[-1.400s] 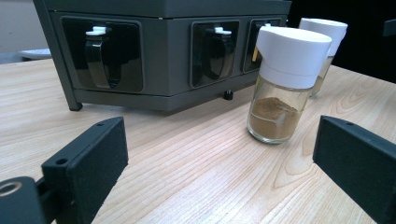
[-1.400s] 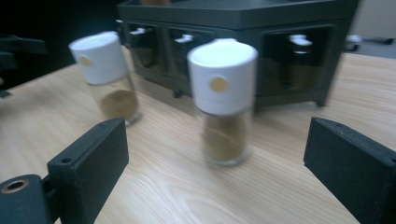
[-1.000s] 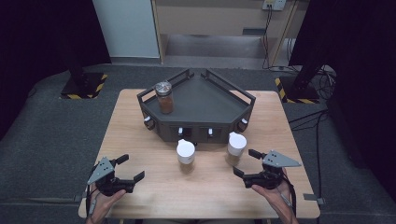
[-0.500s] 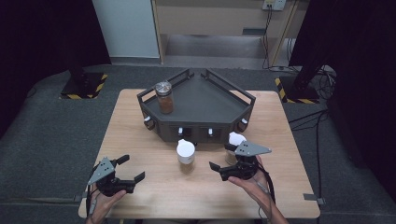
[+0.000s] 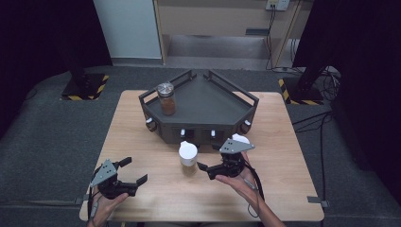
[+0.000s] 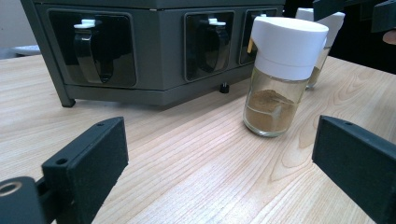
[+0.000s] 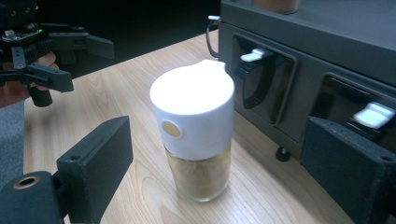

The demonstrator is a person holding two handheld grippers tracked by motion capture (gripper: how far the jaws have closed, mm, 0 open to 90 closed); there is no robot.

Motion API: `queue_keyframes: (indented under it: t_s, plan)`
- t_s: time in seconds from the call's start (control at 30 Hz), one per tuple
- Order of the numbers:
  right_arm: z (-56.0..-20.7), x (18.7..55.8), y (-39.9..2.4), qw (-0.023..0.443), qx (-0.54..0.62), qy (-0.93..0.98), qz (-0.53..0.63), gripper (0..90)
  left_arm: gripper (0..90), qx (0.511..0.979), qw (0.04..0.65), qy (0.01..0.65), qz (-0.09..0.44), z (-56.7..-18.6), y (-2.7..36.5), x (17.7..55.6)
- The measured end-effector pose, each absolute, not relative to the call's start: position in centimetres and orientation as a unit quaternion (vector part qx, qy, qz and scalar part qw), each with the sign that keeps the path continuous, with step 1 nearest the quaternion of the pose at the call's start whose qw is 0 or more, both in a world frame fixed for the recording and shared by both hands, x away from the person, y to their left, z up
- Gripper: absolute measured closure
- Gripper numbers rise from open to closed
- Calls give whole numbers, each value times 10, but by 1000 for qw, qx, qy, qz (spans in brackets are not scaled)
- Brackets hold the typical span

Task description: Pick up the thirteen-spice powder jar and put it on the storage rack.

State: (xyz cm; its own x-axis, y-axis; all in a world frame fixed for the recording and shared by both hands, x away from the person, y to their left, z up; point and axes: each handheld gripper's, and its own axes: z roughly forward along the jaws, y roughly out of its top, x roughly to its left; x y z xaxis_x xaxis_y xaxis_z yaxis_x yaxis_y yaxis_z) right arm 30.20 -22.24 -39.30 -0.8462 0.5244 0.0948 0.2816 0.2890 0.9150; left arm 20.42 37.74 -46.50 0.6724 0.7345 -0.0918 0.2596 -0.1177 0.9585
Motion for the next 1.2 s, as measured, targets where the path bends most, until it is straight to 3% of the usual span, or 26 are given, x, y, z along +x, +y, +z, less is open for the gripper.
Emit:
queue_keyframes:
  t_s: [0.87, 1.1, 1.2]
  plan:
    - [-408, 321, -173, 101, 253, 797, 540, 100, 24, 721, 565, 343, 207, -464, 377, 205]
    - [-412, 324, -164, 103, 253, 796, 540, 148, 24, 721, 565, 343, 206, -464, 377, 205]
    - [-416, 325, -157, 108, 250, 801, 533, 212, 24, 721, 566, 342, 206, -464, 378, 205]
